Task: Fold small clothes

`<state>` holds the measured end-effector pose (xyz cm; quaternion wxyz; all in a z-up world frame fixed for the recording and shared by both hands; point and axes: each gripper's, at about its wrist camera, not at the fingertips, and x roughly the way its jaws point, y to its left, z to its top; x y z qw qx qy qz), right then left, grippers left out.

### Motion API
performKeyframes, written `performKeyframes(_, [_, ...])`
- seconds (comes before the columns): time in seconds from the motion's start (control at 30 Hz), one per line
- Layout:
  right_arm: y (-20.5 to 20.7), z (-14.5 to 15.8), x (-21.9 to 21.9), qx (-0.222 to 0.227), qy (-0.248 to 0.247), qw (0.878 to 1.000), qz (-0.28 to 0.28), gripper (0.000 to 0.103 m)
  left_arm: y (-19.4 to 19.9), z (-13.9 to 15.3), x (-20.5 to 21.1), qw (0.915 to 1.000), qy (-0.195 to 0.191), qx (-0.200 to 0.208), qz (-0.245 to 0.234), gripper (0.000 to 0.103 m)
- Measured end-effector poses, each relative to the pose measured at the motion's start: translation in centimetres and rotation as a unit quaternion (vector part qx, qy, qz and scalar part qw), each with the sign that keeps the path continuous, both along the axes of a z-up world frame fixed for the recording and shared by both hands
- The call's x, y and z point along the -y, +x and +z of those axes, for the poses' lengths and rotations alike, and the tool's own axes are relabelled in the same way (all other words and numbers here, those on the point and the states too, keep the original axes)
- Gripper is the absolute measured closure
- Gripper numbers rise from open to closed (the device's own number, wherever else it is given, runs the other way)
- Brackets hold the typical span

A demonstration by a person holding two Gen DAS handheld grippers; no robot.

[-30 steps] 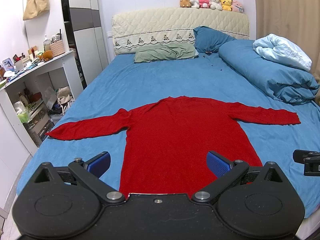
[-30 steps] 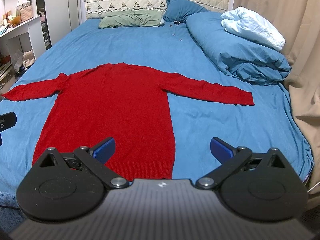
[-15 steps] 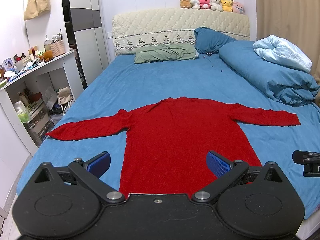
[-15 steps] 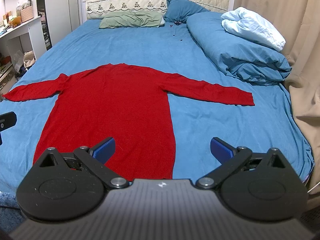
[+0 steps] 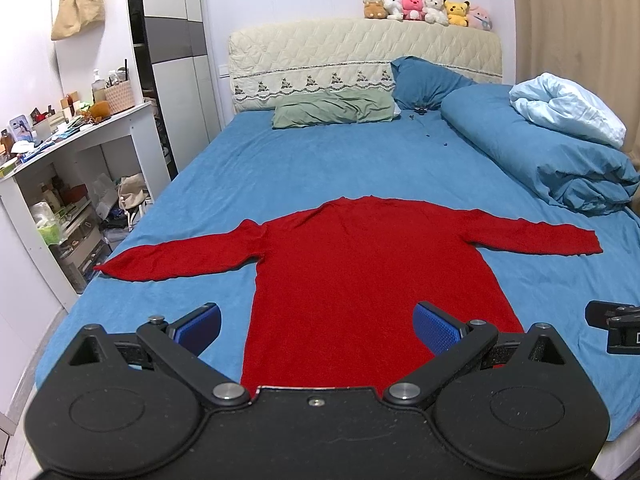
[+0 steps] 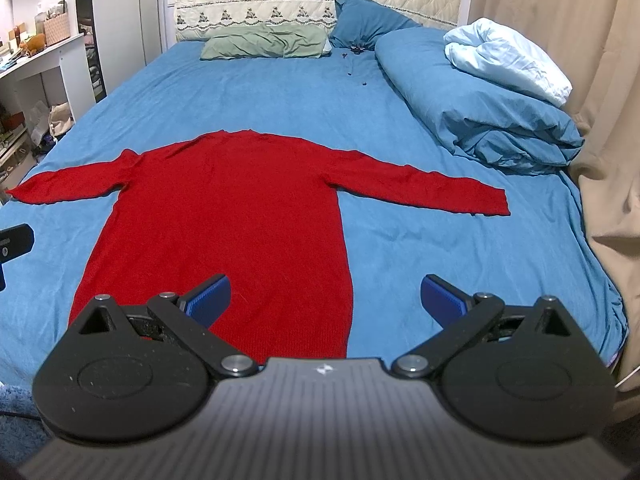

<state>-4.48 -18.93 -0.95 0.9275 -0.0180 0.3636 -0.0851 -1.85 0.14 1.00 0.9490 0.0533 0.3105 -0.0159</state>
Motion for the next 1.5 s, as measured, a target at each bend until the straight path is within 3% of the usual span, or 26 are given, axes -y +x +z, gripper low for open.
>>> performKeyframes(0.67, [-0.1, 0.4, -0.3, 0.006, 0.004, 1.000, -0.001, 0.000, -0.3, 0.3, 0.4, 0.9999, 0.003, 0.012, 0.006, 0.000])
performKeyframes(0.9, [0.1, 3.0, 3.0, 0.040, 0.026, 0.998, -0.038, 0.000, 1.5, 3.7, 3.6, 0.9975, -0.024, 0.054, -0.039, 0.000])
performKeyframes(1.03, [1.5, 5.2, 7.3, 0.069, 0.033, 0.994, -0.081, 0.000, 5.1, 6.5, 7.2, 0.9926, -0.032, 0.092, -0.073, 0.000])
performKeyframes(1.17, [4.8, 5.2, 13.1, 0.085, 0.054, 0.987, -0.123, 0.000, 11.2, 7.3, 10.4, 0.9896, -0.051, 0.092, -0.099, 0.000])
performKeyframes(1.3, [9.4, 2.5, 18.7, 0.097, 0.093, 0.979, -0.156, 0.000, 18.8, 5.5, 12.9, 0.9897, -0.065, 0.066, -0.109, 0.000])
performKeyframes(1.5, [16.9, -5.6, 25.3, 0.103, 0.148, 0.963, -0.200, 0.000, 30.1, -1.0, 14.9, 0.9911, -0.091, 0.008, -0.097, 0.000])
